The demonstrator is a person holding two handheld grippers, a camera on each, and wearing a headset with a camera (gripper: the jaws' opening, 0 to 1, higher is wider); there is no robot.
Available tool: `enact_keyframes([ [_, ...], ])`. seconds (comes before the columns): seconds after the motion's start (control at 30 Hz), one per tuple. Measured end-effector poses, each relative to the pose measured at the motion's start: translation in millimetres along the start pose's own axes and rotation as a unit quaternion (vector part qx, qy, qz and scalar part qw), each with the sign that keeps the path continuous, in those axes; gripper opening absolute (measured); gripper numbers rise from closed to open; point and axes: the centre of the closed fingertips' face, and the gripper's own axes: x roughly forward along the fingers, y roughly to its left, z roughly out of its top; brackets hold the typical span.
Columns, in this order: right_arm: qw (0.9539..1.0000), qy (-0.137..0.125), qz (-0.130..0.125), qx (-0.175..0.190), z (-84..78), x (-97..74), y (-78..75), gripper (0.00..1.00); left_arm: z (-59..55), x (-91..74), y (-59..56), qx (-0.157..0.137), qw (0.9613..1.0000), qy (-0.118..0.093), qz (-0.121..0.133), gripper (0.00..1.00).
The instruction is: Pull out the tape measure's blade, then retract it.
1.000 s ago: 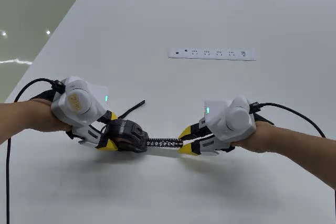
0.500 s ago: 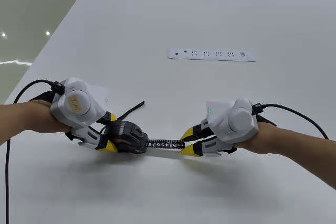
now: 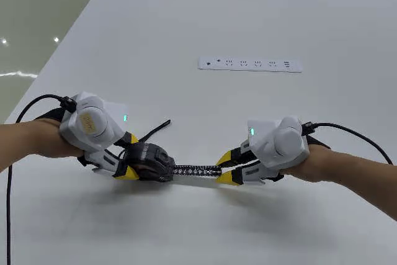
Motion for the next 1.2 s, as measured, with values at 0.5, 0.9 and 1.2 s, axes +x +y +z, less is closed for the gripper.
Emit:
enact_keyframes([
  [0.5,1.0,0.001,0.002,-0.004,-3.0,-2.9,-2.1,0.12,-2.3,1.5,2.5,-0.003,1.0,-0.001,0.001,0.28],
  [0.9,1.0,0.003,0.002,-0.004,-8.0,-4.3,-3.1,0.12,-2.3,1.8,2.6,-0.005,1.0,-0.002,0.001,0.28],
  [1.2,1.0,0.005,0.004,-0.007,-9.4,-6.9,-3.7,0.12,-3.1,2.1,3.0,-0.006,1.0,-0.001,0.002,0.28],
])
